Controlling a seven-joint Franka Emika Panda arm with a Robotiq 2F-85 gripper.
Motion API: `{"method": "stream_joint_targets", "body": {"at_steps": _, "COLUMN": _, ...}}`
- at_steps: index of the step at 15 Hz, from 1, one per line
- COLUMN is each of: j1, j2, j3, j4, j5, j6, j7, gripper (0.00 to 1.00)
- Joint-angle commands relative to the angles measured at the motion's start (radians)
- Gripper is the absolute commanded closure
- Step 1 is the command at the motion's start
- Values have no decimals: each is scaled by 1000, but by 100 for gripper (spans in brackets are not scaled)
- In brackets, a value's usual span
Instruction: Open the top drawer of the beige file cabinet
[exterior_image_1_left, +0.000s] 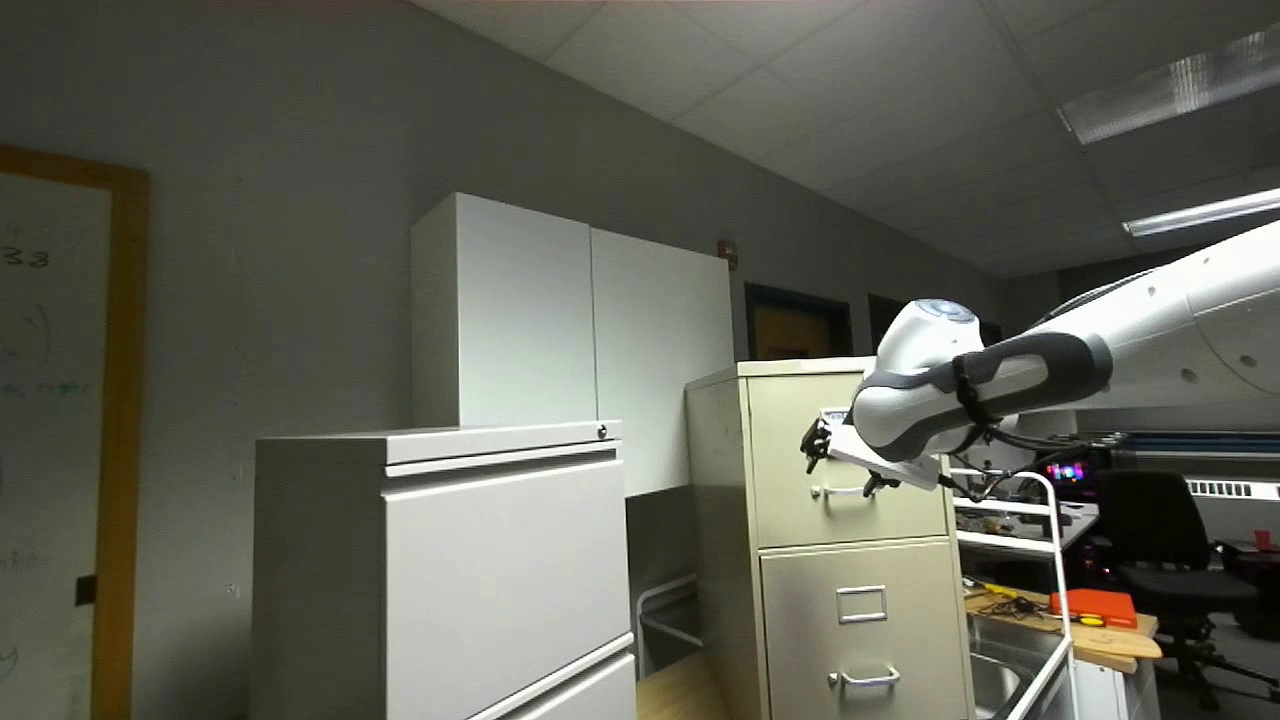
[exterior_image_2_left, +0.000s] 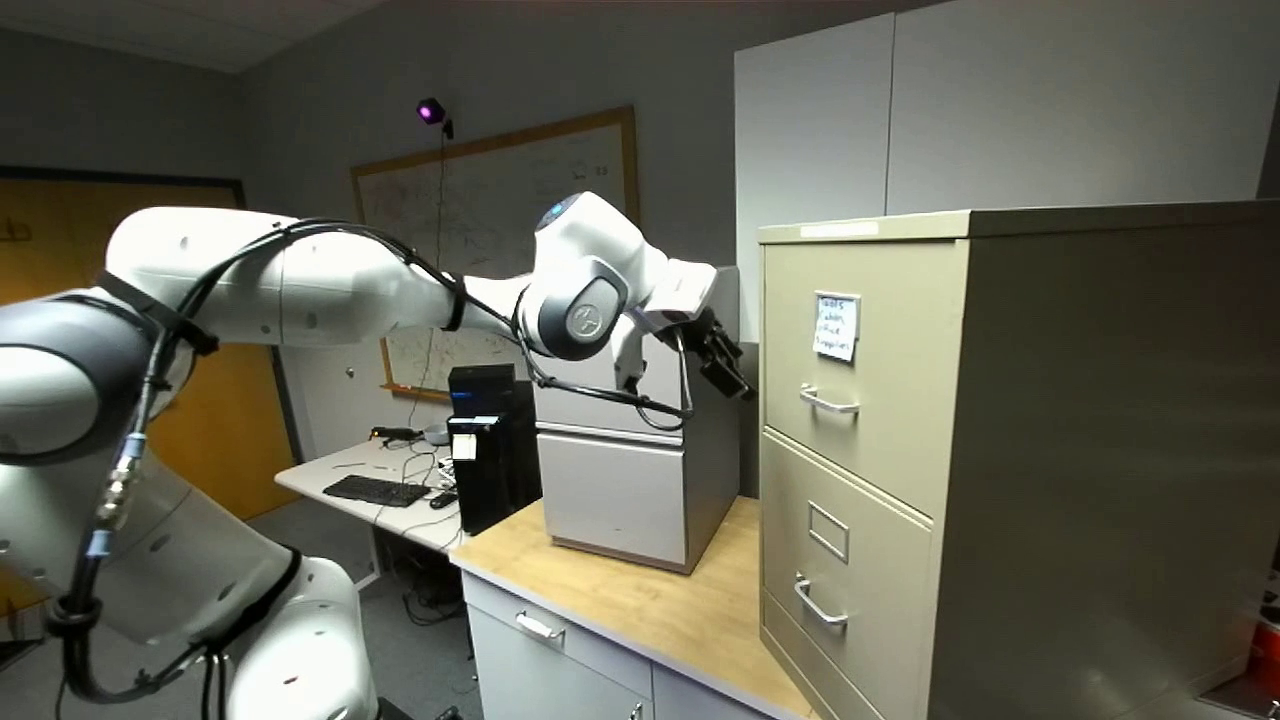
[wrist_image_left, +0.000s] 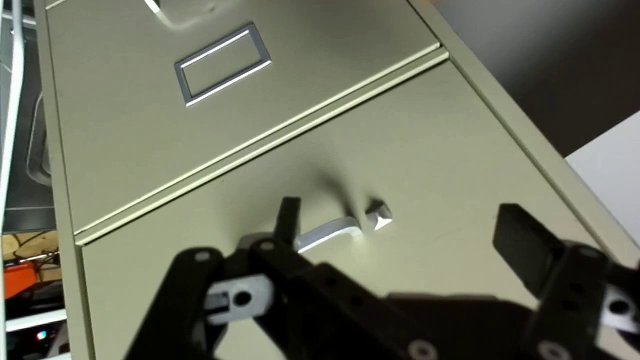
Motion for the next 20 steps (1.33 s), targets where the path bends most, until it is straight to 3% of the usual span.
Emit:
{"method": "stream_joint_targets", "body": {"at_steps": 1, "j1": 8, "j2": 45, "j3": -39, "j4": 48, "j5": 94, "j6": 48, "j7": 6, "gripper": 0}}
{"method": "stream_joint_targets", "body": {"at_steps": 20, "j1": 100, "j2": 141, "j3": -225, "j4": 57, "j5": 505, "j6": 213, "j7": -60, "gripper": 0}}
